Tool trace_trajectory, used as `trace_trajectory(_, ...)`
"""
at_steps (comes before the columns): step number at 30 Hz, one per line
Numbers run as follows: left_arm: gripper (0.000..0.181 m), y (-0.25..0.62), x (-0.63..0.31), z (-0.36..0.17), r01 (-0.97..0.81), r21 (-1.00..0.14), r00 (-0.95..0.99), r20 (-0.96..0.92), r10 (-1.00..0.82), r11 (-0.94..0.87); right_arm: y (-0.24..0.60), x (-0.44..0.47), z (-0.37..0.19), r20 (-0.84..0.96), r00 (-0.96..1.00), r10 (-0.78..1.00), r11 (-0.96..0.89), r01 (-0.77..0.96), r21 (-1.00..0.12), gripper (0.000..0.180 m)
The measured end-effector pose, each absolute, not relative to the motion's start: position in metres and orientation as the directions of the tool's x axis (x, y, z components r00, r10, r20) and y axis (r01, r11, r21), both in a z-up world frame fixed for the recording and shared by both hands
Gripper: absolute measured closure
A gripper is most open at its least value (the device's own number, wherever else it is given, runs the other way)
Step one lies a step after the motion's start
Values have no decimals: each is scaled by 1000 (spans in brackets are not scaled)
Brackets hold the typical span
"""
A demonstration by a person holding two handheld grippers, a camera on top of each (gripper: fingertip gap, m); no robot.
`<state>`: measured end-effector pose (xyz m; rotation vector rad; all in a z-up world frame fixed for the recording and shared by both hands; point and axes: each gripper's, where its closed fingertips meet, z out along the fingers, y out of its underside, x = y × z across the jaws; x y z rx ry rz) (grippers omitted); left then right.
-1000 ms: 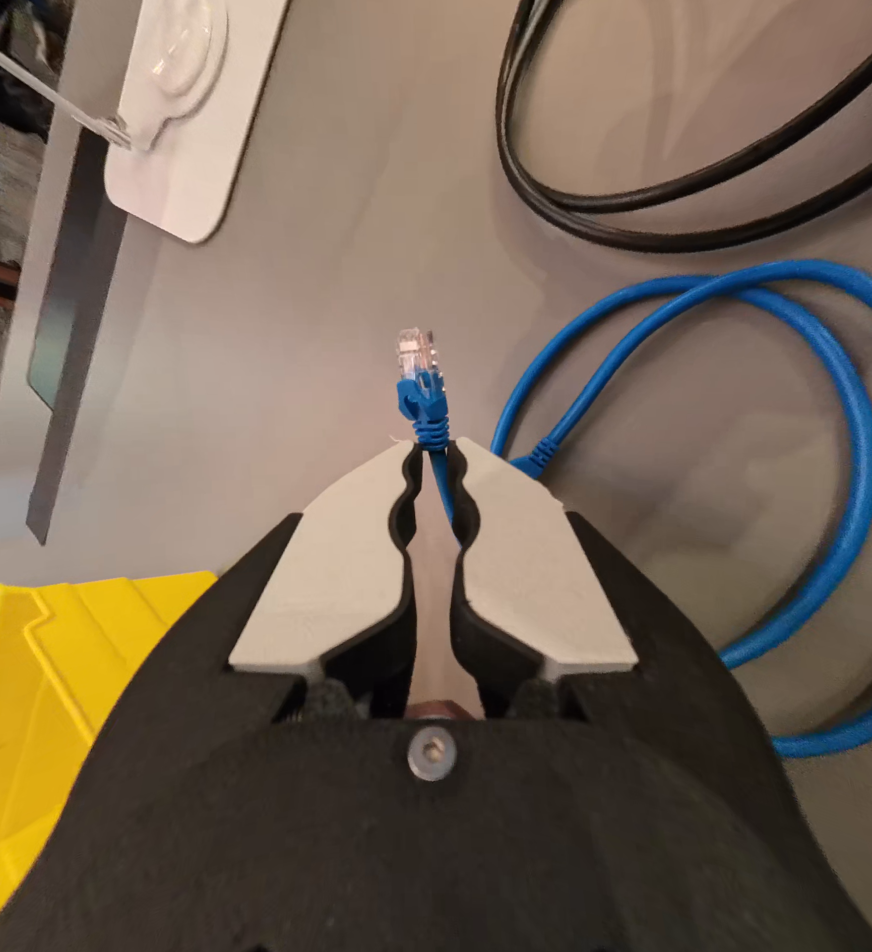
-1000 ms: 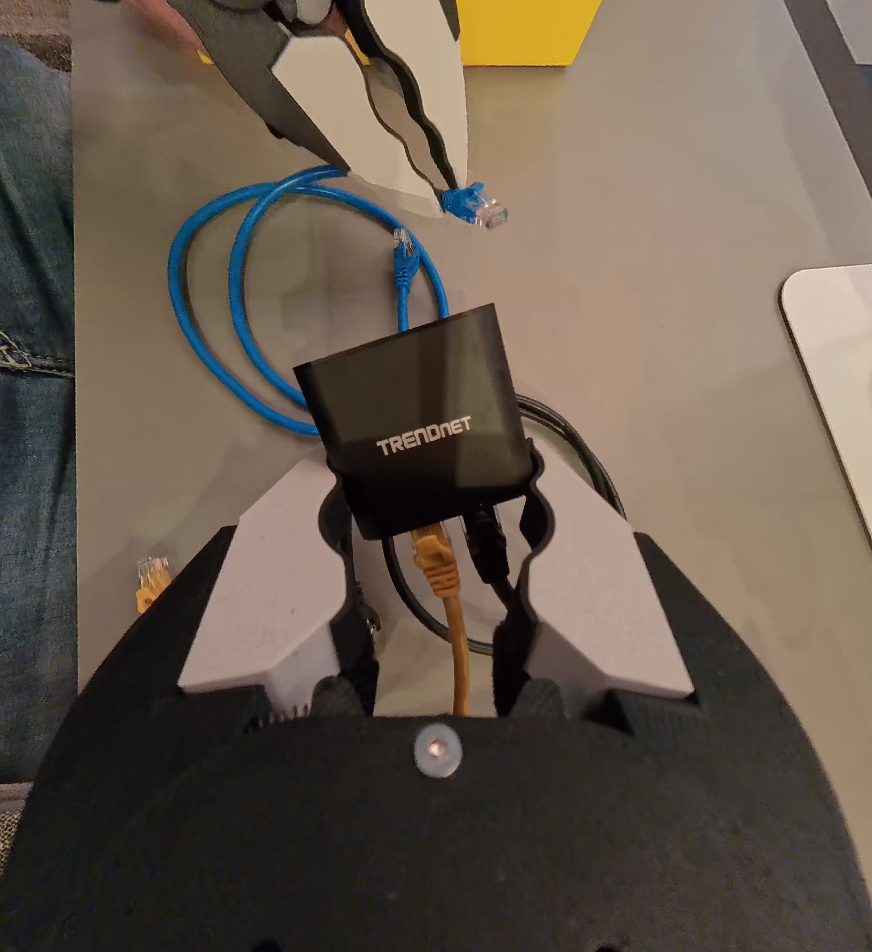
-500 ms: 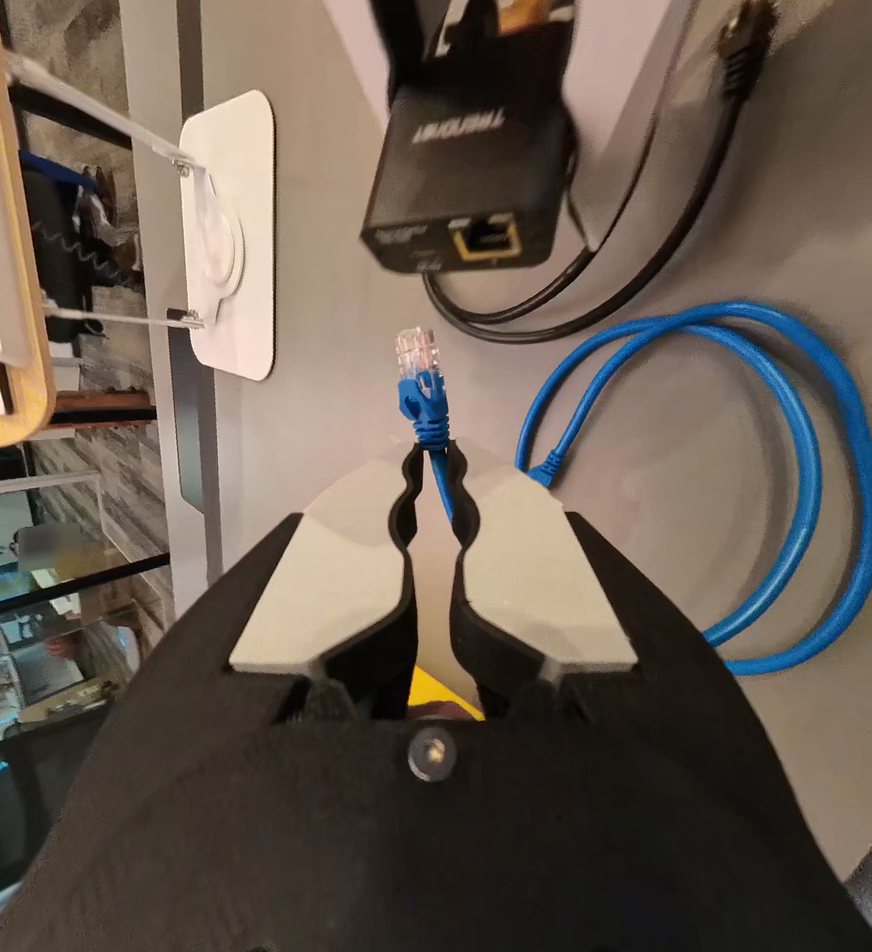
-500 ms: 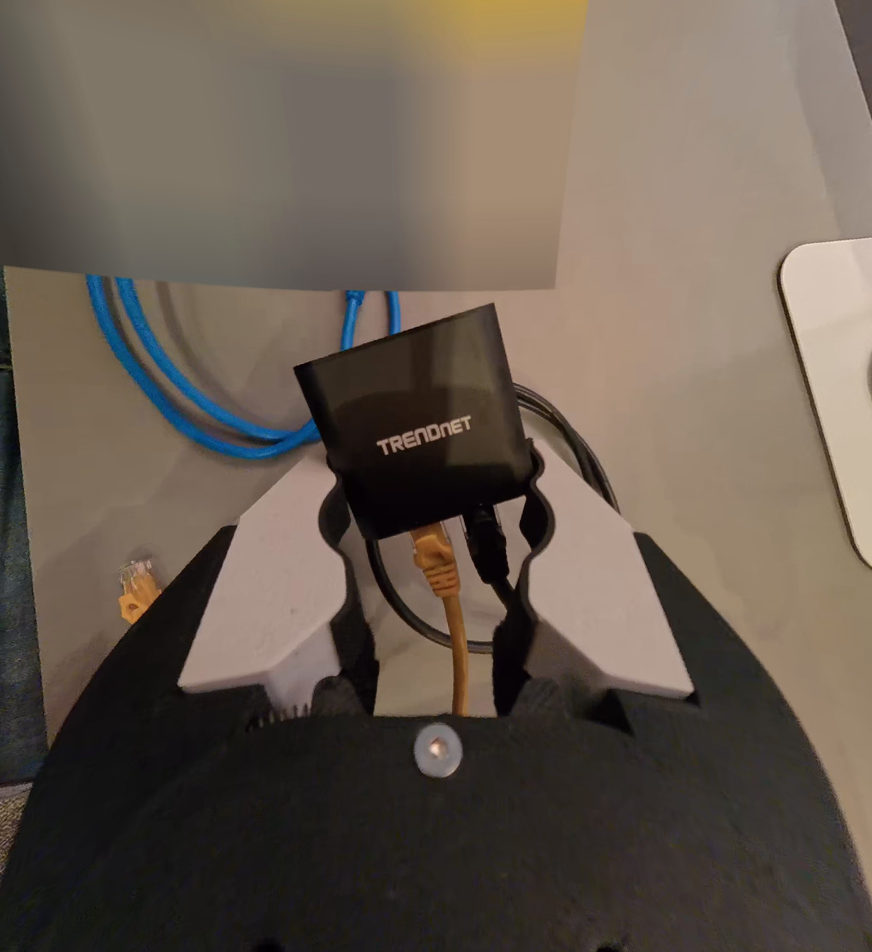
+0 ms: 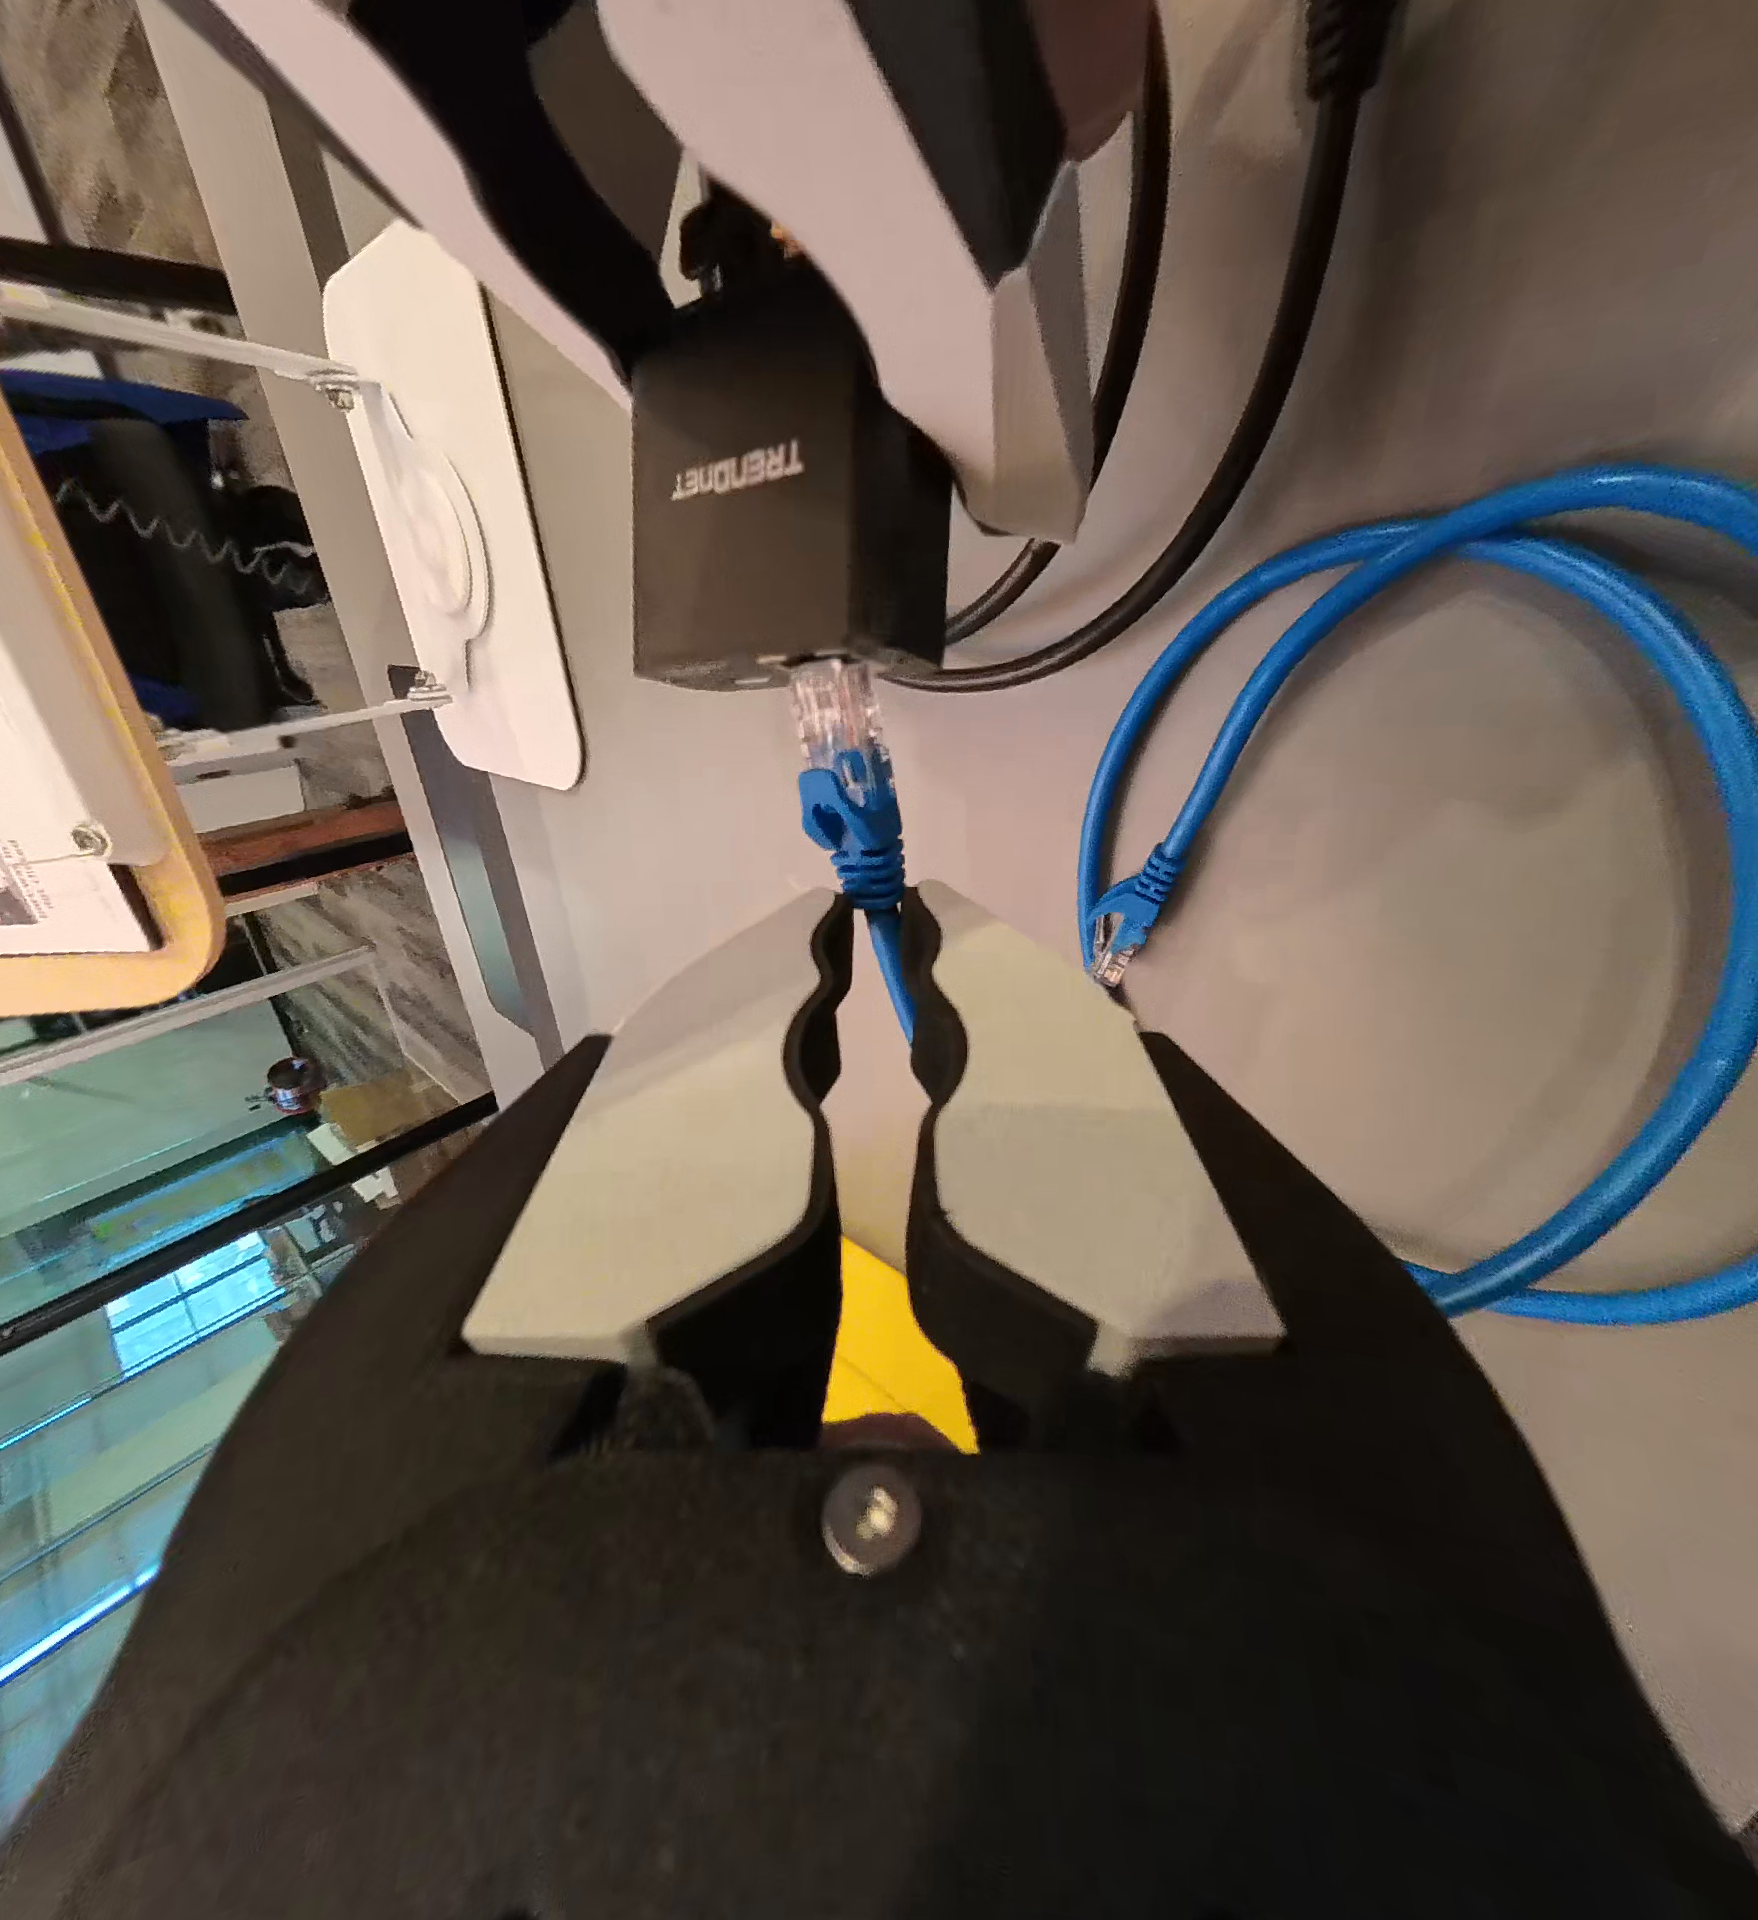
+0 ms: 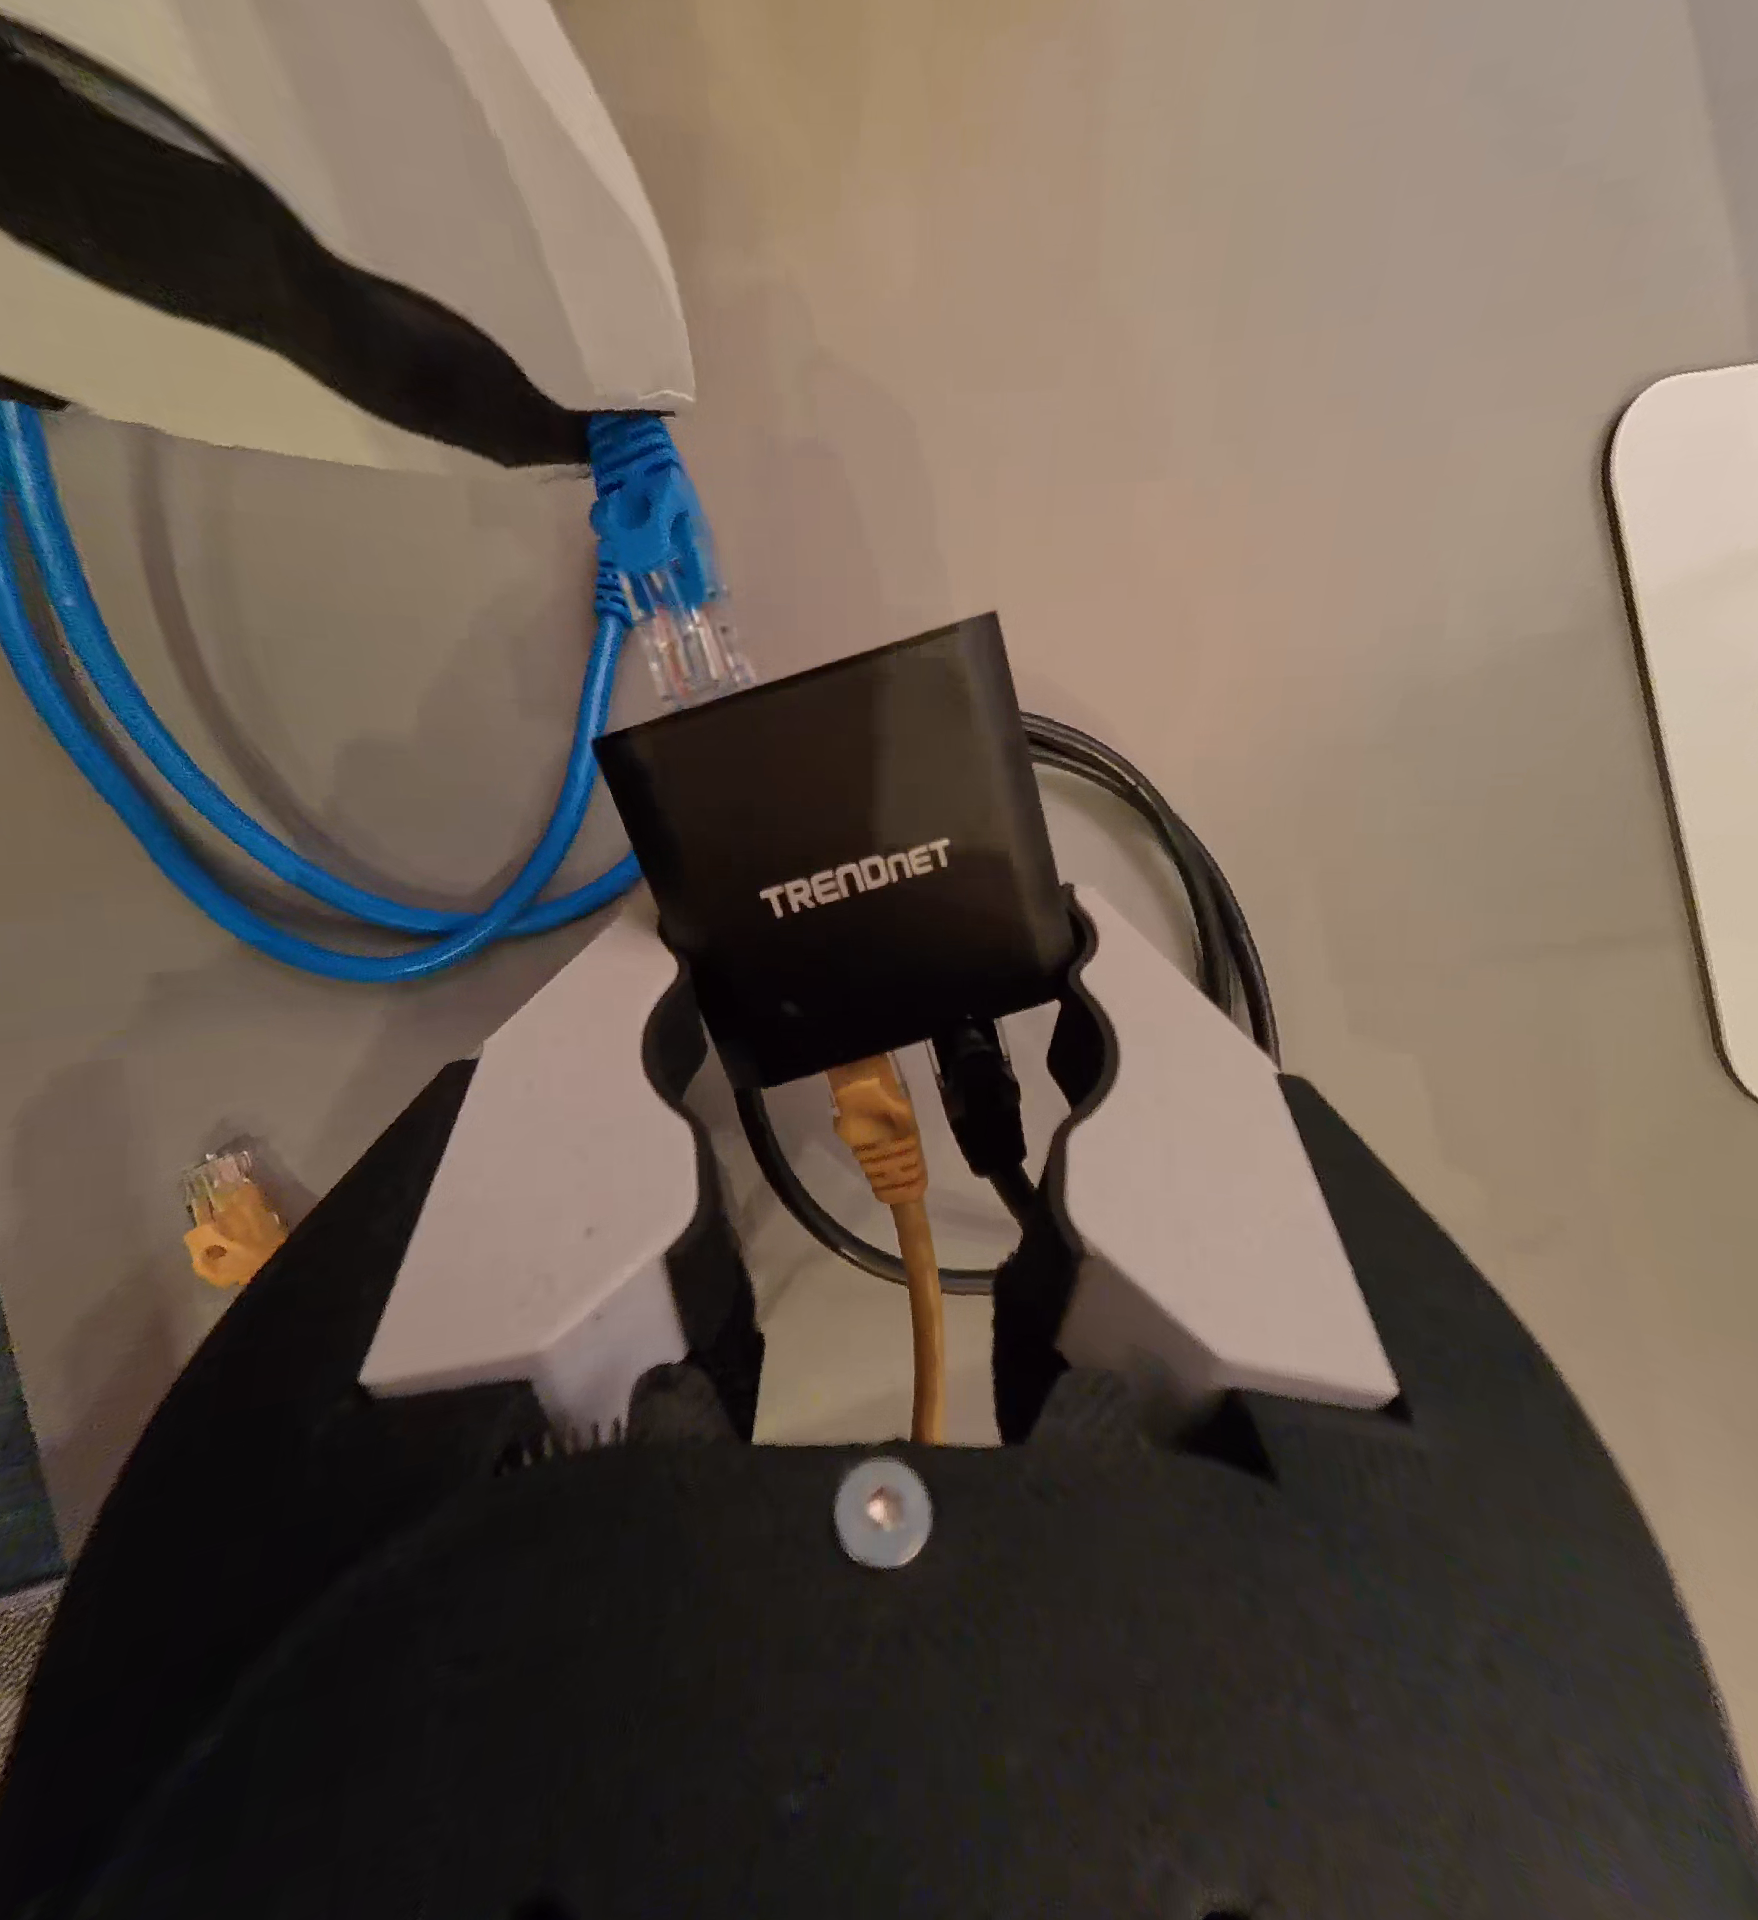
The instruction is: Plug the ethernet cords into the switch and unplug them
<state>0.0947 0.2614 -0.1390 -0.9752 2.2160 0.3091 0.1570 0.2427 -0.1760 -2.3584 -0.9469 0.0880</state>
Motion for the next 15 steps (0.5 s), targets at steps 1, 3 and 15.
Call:
trace_trajectory(1, 172, 261, 95, -140, -722, -36, -490, -678, -548, 691, 243, 157, -177, 154, 745, 649, -579, 615, -536, 114)
trace_trajectory(3, 172, 263, 94, -142, -725, -5, -502, -681, -533, 689, 244, 159, -179, 159, 747, 645, -592, 620, -515, 114)
trace_trajectory(15, 172, 266, 96, -148, -709, 108, -571, -667, -478, 697, 247, 163, -185, 253, 718, 648, -610, 689, -392, 114)
